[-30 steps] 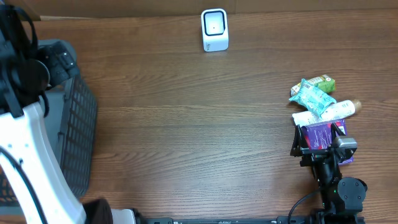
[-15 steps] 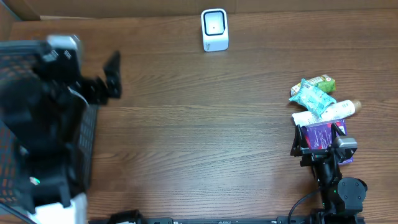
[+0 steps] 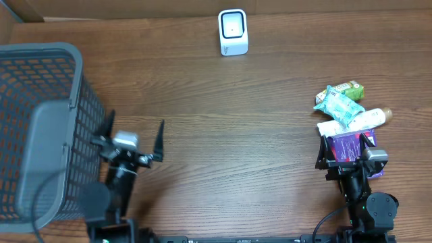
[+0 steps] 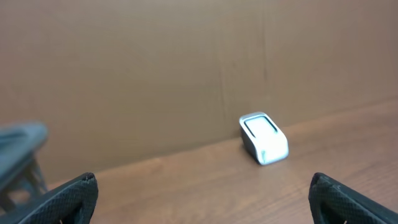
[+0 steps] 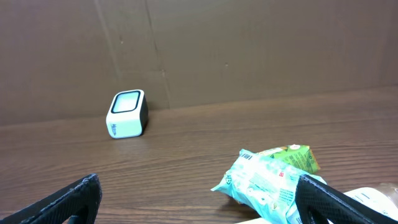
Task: Scan the item barcode
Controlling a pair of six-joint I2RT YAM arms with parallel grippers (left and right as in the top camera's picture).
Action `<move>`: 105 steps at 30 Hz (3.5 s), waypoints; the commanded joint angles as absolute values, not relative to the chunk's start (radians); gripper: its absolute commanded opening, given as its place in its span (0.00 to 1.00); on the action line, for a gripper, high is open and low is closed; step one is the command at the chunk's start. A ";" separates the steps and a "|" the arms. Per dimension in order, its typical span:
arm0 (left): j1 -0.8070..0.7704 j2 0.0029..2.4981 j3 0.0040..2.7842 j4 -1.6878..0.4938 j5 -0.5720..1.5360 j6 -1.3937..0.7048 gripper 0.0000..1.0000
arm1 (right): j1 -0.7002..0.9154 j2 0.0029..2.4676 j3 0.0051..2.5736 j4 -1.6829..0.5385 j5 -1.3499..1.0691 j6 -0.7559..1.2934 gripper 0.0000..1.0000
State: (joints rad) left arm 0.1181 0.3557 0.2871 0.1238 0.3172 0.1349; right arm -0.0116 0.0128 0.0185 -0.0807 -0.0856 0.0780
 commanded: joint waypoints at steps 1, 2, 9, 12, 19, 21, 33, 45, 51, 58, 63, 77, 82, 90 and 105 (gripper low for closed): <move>0.077 0.242 0.163 0.160 0.232 0.150 1.00 | -0.006 0.003 0.008 -0.076 -0.075 0.078 1.00; 0.070 0.210 0.134 0.162 0.218 0.150 0.99 | -0.006 0.003 0.008 -0.076 -0.075 0.078 1.00; 0.067 0.031 0.005 0.112 0.141 0.150 1.00 | -0.006 0.003 0.008 -0.076 -0.075 0.078 1.00; 0.066 0.002 0.005 0.003 0.078 0.150 1.00 | -0.006 0.003 0.008 -0.076 -0.075 0.078 1.00; 0.065 0.002 0.005 -0.076 0.043 0.149 0.99 | -0.006 0.003 0.008 -0.076 -0.075 0.078 1.00; 0.065 0.003 0.005 -0.076 0.041 0.150 1.00 | -0.006 0.003 0.008 -0.076 -0.075 0.078 1.00; 0.065 0.004 0.005 -0.076 0.041 0.150 0.99 | -0.006 0.003 0.008 -0.076 -0.075 0.078 1.00; 0.065 0.004 0.005 -0.076 0.041 0.150 1.00 | -0.006 0.003 0.008 -0.076 -0.075 0.078 1.00; 0.065 0.004 0.005 -0.076 0.041 0.150 0.99 | -0.006 0.003 0.008 -0.076 -0.075 0.078 1.00; 0.065 0.004 0.005 -0.076 0.041 0.150 0.99 | -0.006 0.003 0.008 -0.076 -0.075 0.078 1.00; 0.065 0.004 0.005 -0.076 0.041 0.150 0.99 | -0.006 0.003 0.008 -0.076 -0.075 0.078 1.00; 0.065 0.004 0.005 -0.076 0.041 0.150 1.00 | -0.006 0.003 0.008 -0.076 -0.075 0.078 1.00; 0.065 0.004 0.005 -0.076 0.041 0.150 1.00 | -0.006 0.003 0.008 -0.076 -0.075 0.078 1.00; 0.065 0.004 0.005 -0.076 0.041 0.150 1.00 | -0.006 0.003 0.008 -0.076 -0.075 0.078 1.00; 0.065 0.004 0.005 -0.076 0.041 0.150 0.99 | -0.006 0.003 0.008 -0.076 -0.075 0.078 1.00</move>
State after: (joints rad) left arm 0.0715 0.0151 0.0097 -0.0750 0.0547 0.1349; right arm -0.0113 0.0128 0.0185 -0.0814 -0.0853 0.0776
